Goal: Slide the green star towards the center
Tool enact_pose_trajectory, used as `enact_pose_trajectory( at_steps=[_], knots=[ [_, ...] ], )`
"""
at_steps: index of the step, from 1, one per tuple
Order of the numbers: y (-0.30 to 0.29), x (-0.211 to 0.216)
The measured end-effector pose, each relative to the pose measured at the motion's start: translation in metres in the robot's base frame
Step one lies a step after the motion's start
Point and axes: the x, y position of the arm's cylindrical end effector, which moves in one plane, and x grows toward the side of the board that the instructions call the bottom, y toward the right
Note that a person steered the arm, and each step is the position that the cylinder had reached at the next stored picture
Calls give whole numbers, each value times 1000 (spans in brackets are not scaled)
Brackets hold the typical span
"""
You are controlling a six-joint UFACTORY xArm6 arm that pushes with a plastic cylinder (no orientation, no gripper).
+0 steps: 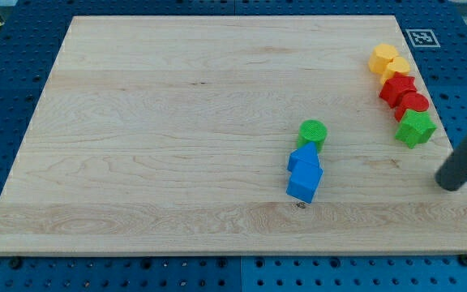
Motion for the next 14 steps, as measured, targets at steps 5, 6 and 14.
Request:
enact_pose_trajectory(
  at_steps=[5,6,14],
  knots=[
    [15,-78],
    [12,-78],
    [-67,-65]
  ],
)
